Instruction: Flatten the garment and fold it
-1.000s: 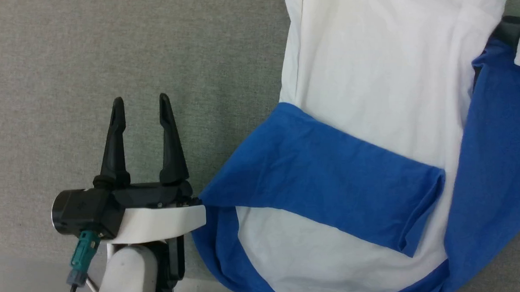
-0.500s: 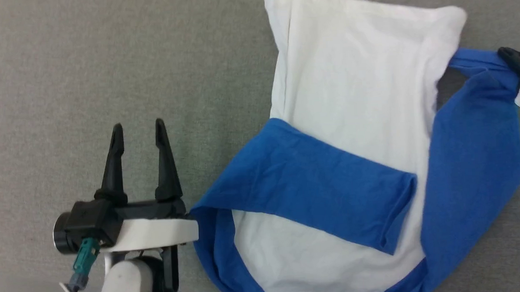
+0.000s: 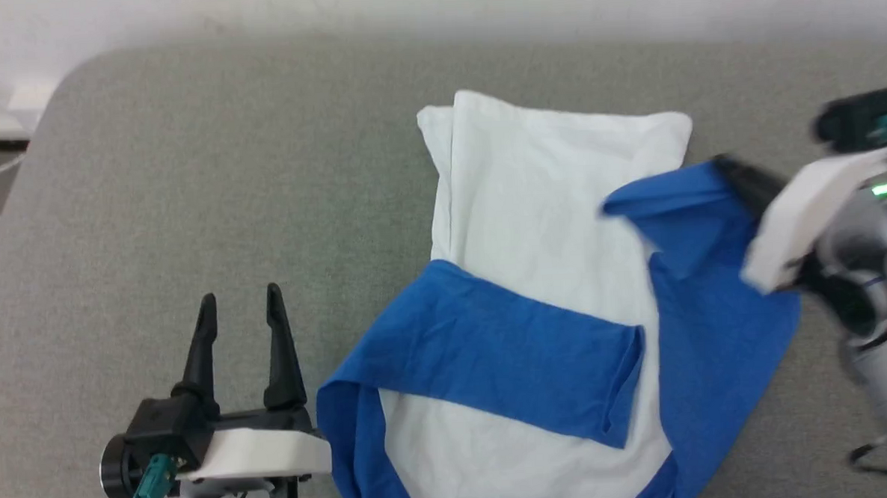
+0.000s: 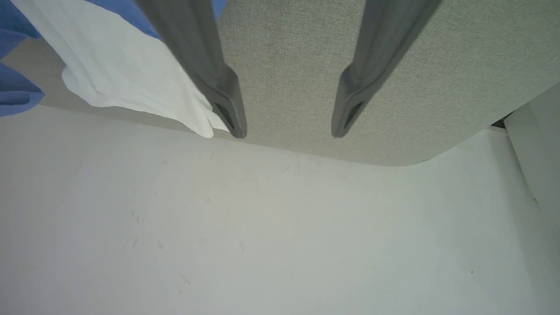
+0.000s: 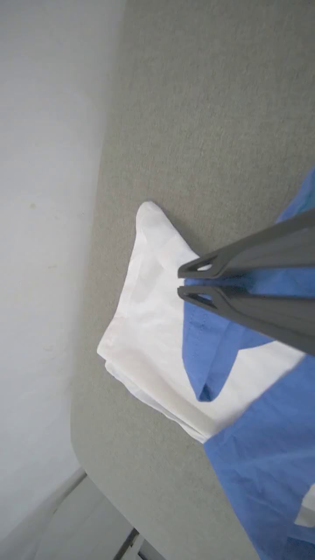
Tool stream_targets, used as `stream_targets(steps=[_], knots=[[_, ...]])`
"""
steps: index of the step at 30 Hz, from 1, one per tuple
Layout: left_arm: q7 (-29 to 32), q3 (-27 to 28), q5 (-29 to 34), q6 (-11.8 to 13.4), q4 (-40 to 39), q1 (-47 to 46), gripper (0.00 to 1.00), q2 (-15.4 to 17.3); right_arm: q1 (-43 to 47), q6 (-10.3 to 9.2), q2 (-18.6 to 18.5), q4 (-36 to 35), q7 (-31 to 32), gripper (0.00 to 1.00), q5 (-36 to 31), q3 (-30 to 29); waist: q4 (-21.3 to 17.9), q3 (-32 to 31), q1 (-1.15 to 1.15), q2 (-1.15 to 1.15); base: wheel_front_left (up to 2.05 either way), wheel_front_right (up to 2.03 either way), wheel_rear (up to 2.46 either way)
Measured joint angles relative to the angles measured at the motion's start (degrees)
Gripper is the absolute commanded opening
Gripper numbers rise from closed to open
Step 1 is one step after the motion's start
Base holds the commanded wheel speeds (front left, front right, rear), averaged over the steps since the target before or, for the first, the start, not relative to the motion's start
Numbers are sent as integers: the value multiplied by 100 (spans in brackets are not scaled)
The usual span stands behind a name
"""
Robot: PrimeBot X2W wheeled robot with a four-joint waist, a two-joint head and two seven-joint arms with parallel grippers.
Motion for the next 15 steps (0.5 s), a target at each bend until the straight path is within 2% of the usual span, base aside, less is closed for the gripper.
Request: stream_targets(steps=[4,8,11,15], knots=[[1,-25,-73,-34,67,68,100,-2,410,1,776,-636,118,0,-207,278,-74,-292,0,0,0,0,0],[1,-122,-91,-86,141,67,100,-3,613,1,1511,-744,81,0,-296,558,-92,-473,0,0,0,0,0],[1,-169,-137,-137,220,62,100,-9,661,1,1841,-647,-92,0,-382,840,-28,-493,1,0,0,0,0],[1,-236,-156,-185,316,-7,100,-10,661,1,2003,-403,-523,0,-439,1312,65,-387,1,0,0,0,0]])
